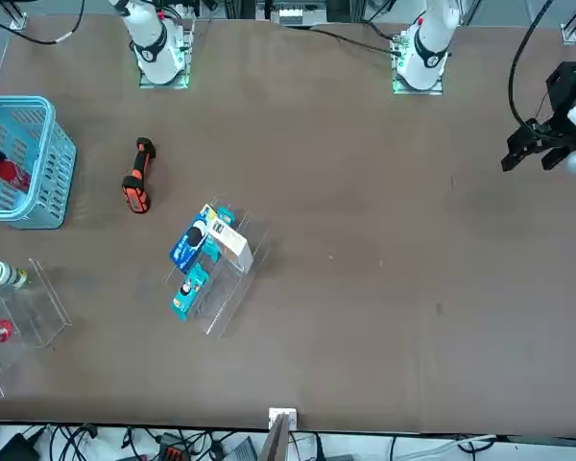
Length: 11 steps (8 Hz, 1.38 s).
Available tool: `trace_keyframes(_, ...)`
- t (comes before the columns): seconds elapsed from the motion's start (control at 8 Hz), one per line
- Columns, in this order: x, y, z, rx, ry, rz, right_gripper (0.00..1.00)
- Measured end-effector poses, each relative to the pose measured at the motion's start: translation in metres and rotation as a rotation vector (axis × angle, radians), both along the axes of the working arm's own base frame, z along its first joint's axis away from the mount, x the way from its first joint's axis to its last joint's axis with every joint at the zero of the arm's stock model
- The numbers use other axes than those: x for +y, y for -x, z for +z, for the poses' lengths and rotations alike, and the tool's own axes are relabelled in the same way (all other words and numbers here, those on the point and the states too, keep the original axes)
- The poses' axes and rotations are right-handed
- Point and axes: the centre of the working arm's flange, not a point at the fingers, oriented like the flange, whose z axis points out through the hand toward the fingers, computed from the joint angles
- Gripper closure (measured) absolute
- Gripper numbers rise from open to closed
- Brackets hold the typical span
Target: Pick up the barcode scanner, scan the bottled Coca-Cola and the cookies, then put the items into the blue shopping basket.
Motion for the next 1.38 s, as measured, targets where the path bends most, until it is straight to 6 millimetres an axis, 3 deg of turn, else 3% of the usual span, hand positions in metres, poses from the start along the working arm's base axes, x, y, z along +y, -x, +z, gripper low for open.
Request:
trace_keyframes(0.25,-0.014,0.007,-0.028,-0.007,-0.027,-0.006,0.63)
trace_keyframes(0.5,-0.019,0.004,-0.026,-0.022,-0.027,-0.003,0.61)
trace_keyframes(0.88,-0.019,0.002,-0.024,-0.027,-0.025,-0.002,0.09)
trace_keyframes(1.0,-0.018,0.0,-0.022,-0.031,-0.028,0.001,0.0)
trace_keyframes(1.25,-0.009,-0.023,0.009,-0.025,-0.09,-0.015,0.0)
trace_keyframes(1.38,0.003,-0.047,0.04,-0.04,-0.096,0.012,0.0)
